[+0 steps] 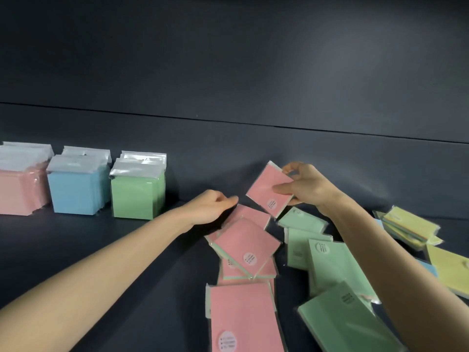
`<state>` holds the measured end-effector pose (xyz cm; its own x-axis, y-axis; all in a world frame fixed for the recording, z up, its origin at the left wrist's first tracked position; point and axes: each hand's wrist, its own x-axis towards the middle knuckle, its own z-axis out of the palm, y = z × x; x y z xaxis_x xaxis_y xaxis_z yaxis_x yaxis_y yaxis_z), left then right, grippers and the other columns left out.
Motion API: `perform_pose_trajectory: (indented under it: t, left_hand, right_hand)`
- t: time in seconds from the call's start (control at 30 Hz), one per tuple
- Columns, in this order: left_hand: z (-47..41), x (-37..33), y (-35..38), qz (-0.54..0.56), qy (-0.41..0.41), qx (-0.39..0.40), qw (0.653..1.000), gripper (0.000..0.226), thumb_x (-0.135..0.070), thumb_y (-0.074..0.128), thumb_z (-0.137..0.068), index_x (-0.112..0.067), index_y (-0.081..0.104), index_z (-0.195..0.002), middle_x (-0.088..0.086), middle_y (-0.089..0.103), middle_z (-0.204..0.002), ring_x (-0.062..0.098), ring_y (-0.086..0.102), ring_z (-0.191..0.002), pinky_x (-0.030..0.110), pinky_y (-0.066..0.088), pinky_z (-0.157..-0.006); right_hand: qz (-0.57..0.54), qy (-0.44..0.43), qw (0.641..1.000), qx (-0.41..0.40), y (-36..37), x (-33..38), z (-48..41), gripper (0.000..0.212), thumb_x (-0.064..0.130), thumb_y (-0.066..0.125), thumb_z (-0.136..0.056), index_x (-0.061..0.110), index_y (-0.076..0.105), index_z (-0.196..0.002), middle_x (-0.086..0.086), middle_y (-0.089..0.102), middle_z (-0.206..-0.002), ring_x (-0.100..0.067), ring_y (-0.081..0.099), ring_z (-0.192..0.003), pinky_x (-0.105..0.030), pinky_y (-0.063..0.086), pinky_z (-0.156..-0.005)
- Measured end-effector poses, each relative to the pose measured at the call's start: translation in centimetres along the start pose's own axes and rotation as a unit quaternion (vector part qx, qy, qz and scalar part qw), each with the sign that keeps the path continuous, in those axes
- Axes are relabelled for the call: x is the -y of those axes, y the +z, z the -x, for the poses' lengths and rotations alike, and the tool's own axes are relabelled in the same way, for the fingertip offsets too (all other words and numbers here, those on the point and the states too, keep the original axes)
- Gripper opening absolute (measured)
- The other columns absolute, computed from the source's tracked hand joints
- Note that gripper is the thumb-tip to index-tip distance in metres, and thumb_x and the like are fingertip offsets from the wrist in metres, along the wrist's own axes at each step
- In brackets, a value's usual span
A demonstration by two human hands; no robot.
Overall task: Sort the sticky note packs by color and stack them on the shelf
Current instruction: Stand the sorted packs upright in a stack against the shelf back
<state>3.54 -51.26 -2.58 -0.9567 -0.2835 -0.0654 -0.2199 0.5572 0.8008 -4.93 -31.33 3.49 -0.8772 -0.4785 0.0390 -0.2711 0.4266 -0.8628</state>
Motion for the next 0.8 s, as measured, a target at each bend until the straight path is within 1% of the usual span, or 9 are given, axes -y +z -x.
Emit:
perform_pose_trajectory:
  t: [0.07, 0.17, 0.27, 0.3, 0.37, 0.5, 0.63, 0.7, 0.8]
  left_hand:
    - [-0.6, -0.3, 0.4, -0.020, 0.017, 0.003, 1.000, 0.043, -0.042, 0.065, -0.085, -0.012, 0.061, -0.116, -0.002, 0.062, -0.115, 0.011, 0.055, -0.103, 0.023, 0.040, -0.091]
    - [-1.4, -0.8, 1.2, -0.021, 0.024, 0.009, 0.999, 0.057, -0.032, 0.078, -0.075, -0.008, 0.057, -0.122, -0.001, 0.058, -0.110, 0.012, 0.055, -0.101, 0.021, 0.039, -0.087]
    - [-2.2, -1.1, 1.5, -0.026, 0.009, 0.012, 1.000, 0.049, -0.024, 0.084, -0.069, -0.007, 0.063, -0.110, 0.003, 0.064, -0.098, 0.020, 0.063, -0.096, 0.029, 0.047, -0.085]
    - [-2.3, -1.2, 1.4, -0.030, 0.002, 0.015, 0.999, 0.047, -0.023, 0.085, -0.068, -0.003, 0.066, -0.105, 0.004, 0.066, -0.094, 0.019, 0.064, -0.092, 0.030, 0.048, -0.083]
    - [-2.5, -1.4, 1.1, -0.036, -0.007, 0.025, 0.999, 0.039, -0.022, 0.085, -0.067, -0.002, 0.071, -0.098, 0.002, 0.067, -0.087, 0.016, 0.061, -0.084, 0.028, 0.047, -0.079]
    - [-2.8, -1.4, 1.0, -0.029, -0.023, 0.035, 0.999, 0.032, -0.019, 0.083, -0.069, -0.001, 0.071, -0.093, -0.003, 0.062, -0.075, 0.012, 0.056, -0.075, 0.022, 0.043, -0.070]
    - [-2.9, -1.4, 0.5, 0.001, -0.018, 0.060, 0.998, 0.023, -0.017, 0.081, -0.071, -0.006, 0.068, -0.086, -0.001, 0.067, -0.079, 0.013, 0.060, -0.077, 0.023, 0.045, -0.076]
    - [-3.0, -1.2, -0.2, 0.032, -0.005, 0.046, 0.998, 0.018, -0.014, 0.079, -0.074, -0.010, 0.063, -0.083, 0.001, 0.067, -0.080, 0.014, 0.061, -0.075, 0.026, 0.047, -0.075]
    - [-2.8, -1.0, -1.3, 0.108, 0.011, 0.033, 0.994, 0.018, -0.010, 0.069, -0.084, -0.010, 0.060, -0.099, 0.007, 0.067, -0.089, 0.016, 0.062, -0.075, 0.028, 0.048, -0.066]
  right_hand:
    - [0.006, -0.006, 1.000, -0.010, 0.2, -0.2, -0.6, 0.024, 0.001, 0.067, -0.082, 0.014, 0.051, -0.095, -0.009, 0.065, -0.104, -0.022, 0.068, -0.083, -0.029, 0.056, -0.062]
    - [0.051, -0.013, 0.998, -0.022, 0.5, -0.8, -1.0, 0.022, 0.002, 0.069, -0.079, 0.012, 0.056, -0.094, -0.009, 0.064, -0.100, -0.025, 0.067, -0.078, -0.029, 0.053, -0.057]
    - [0.087, -0.006, 0.996, -0.031, 0.5, -1.2, -1.3, 0.018, 0.005, 0.070, -0.077, 0.016, 0.058, -0.085, -0.009, 0.066, -0.098, -0.030, 0.067, -0.080, -0.037, 0.056, -0.067]
    - [0.085, -0.002, 0.996, -0.032, 0.5, -1.3, -1.4, 0.018, 0.006, 0.070, -0.077, 0.017, 0.057, -0.083, -0.008, 0.066, -0.096, -0.029, 0.067, -0.078, -0.036, 0.056, -0.065]
    - [0.076, 0.003, 0.997, -0.026, 0.4, -1.4, -1.4, 0.018, 0.006, 0.070, -0.078, 0.015, 0.056, -0.083, -0.006, 0.065, -0.090, -0.023, 0.064, -0.071, -0.030, 0.054, -0.060]
    - [0.053, 0.011, 0.999, -0.002, 0.6, -1.8, -1.6, 0.017, 0.005, 0.070, -0.079, 0.009, 0.057, -0.089, -0.011, 0.070, -0.090, -0.029, 0.070, -0.081, -0.040, 0.056, -0.076]
    - [0.026, 0.002, 1.000, 0.002, 0.6, -1.7, -1.7, 0.016, 0.002, 0.069, -0.081, 0.007, 0.056, -0.088, -0.011, 0.068, -0.091, -0.027, 0.070, -0.083, -0.038, 0.059, -0.076]
    - [-0.012, -0.006, 1.000, 0.006, 0.5, -1.6, -1.7, 0.016, 0.001, 0.068, -0.082, 0.008, 0.054, -0.084, -0.009, 0.068, -0.089, -0.022, 0.070, -0.078, -0.035, 0.059, -0.073]
    - [-0.059, -0.010, 0.998, 0.016, 0.7, -1.4, -1.6, 0.016, -0.001, 0.066, -0.083, 0.008, 0.053, -0.084, -0.007, 0.069, -0.088, -0.014, 0.070, -0.070, -0.024, 0.057, -0.059]
